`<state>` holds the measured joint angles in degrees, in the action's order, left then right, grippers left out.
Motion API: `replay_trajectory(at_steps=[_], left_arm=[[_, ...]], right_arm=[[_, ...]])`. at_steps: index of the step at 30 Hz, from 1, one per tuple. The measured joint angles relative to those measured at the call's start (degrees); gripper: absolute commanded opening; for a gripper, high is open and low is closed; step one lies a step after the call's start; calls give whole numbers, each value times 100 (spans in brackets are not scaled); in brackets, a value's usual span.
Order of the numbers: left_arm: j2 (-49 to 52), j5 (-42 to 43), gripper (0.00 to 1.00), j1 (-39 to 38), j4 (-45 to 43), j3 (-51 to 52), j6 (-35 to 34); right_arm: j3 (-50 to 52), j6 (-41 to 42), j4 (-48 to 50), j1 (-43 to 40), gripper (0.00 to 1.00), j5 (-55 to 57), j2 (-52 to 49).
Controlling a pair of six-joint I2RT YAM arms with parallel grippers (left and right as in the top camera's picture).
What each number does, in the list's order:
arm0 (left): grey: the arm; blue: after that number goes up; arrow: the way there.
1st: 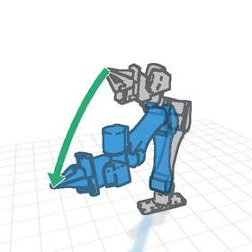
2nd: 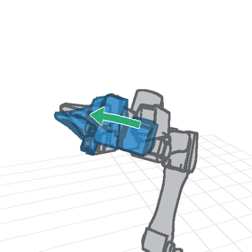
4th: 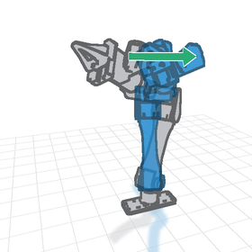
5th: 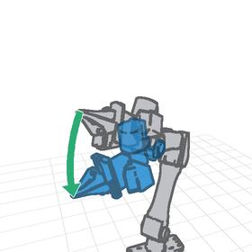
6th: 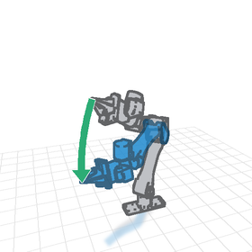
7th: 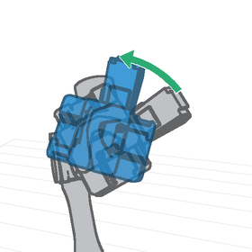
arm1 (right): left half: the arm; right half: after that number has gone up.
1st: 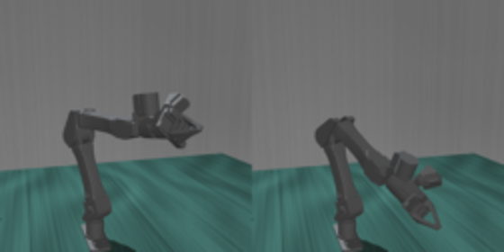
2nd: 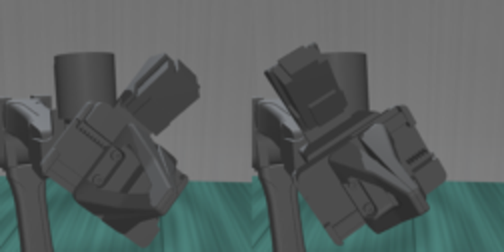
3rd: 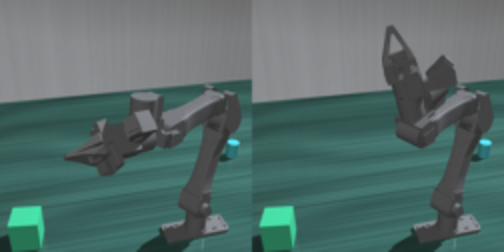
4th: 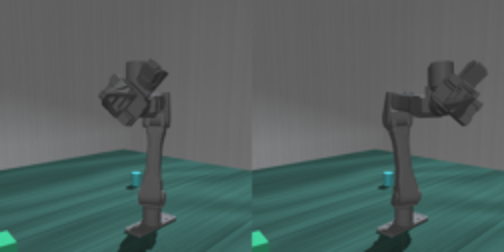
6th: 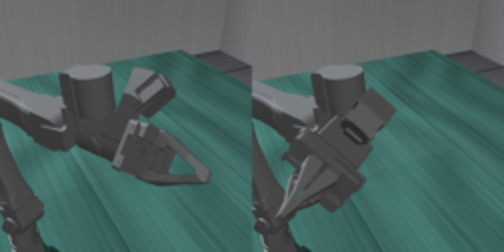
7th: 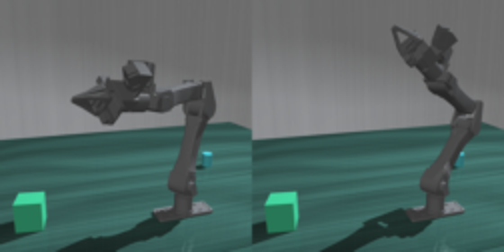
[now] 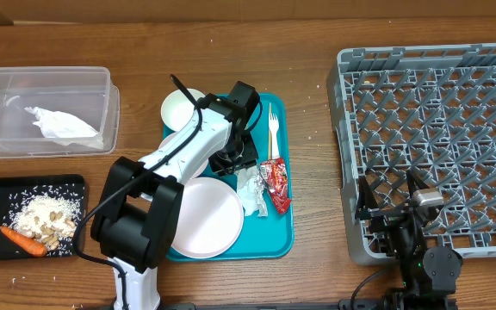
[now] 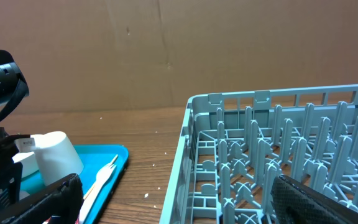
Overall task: Sort waste into correct bins and load items into the dishwasher
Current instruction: 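Move the left gripper back over the teal tray toward the red wrapper, then grasp the second crumpled tissue on the tray with the left gripper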
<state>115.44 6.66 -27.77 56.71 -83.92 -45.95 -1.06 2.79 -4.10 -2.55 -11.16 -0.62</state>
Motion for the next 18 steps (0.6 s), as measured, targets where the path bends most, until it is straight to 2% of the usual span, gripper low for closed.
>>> replay_trajectory(at_steps=[2,3,4,5,15,18], left_arm=[[0,-2,34,0,4,0,-7],[0,-2,29,0,4,0,-7],[0,-2,20,0,7,0,-17],[0,-2,6,0,9,0,-20],[-17,-7,4,0,129,0,-42],[-302,-72,4,0,181,17,-44]], right_arm=[[0,-2,2,0,100,0,0],[0,0,2,0,100,0,0],[0,-2,4,0,100,0,0],[0,0,2,0,100,0,0],[0,0,2,0,100,0,0],[0,4,0,0,100,0,0]])
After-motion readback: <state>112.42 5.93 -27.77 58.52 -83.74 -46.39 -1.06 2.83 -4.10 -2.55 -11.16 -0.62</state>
